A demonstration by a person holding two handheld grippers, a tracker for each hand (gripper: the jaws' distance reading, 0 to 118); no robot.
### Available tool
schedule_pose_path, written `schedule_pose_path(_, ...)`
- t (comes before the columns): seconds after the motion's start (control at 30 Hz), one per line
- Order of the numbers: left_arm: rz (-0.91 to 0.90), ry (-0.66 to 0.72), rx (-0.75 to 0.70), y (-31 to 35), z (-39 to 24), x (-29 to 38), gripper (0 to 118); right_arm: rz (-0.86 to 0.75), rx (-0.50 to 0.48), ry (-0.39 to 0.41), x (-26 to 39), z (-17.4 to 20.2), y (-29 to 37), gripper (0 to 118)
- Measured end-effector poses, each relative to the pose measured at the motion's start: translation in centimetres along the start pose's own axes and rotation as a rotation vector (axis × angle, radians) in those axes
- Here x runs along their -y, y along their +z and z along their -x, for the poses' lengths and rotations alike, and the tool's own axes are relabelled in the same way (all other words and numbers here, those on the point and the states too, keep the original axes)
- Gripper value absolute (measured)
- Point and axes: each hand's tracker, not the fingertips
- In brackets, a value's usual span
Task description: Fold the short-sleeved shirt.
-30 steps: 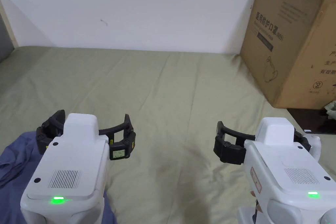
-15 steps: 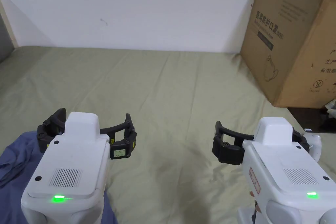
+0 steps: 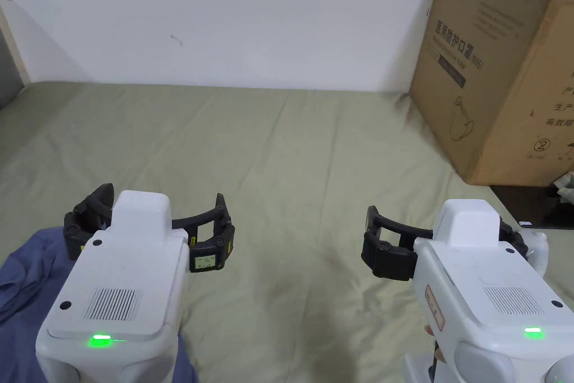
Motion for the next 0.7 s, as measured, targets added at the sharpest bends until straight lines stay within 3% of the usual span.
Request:
schedule_pose_path(0.4, 0.001, 0.002, 0.012, 0.0, -0.3, 0.0, 118, 0.001, 0.009, -0.007, -0.1, -0.2, -0.1, 118)
schedule_pose_path(0.47, 0.004, 0.000, 0.020, 0.1, -0.4, -0.2, 103, 0.009, 0.013, -0.004, -0.3, -0.1, -0.2, 117)
schedule_pose_path(0.5, 0.008, -0.005, 0.024, 0.2, -0.5, -0.4, 82, 0.029, 0.024, -0.005, -0.5, -0.1, -0.2, 113)
schedule_pose_path(0.53, 0.004, -0.011, 0.024, 0.3, -0.6, -0.5, 37, 0.030, 0.009, -0.022, -0.6, -0.2, -0.1, 102)
schedule_pose_path(0.57, 0.001, -0.018, 0.016, 0.3, -0.7, -0.5, 9, 0.027, 0.007, -0.031, -0.7, -0.3, 0.0, 85)
schedule_pose_path(0.6, 0.001, -0.026, 0.003, 0.2, -0.8, -0.6, 2, 0.024, 0.009, -0.045, -0.8, -0.2, 0.1, 58)
schedule_pose_path(0.63, 0.003, -0.029, -0.026, 0.1, -0.8, -0.7, 0, 0.021, 0.012, -0.047, -0.9, -0.1, 0.2, 13)
schedule_pose_path(0.67, 0.000, -0.017, -0.015, 0.2, -0.9, -0.8, 0, 0.017, 0.018, -0.041, -1.0, 0.0, 0.2, 0)
schedule_pose_path(0.7, 0.008, 0.013, 0.006, 0.2, -0.7, -1.0, 0, 0.012, 0.039, -0.030, -1.1, 0.0, 0.0, 0)
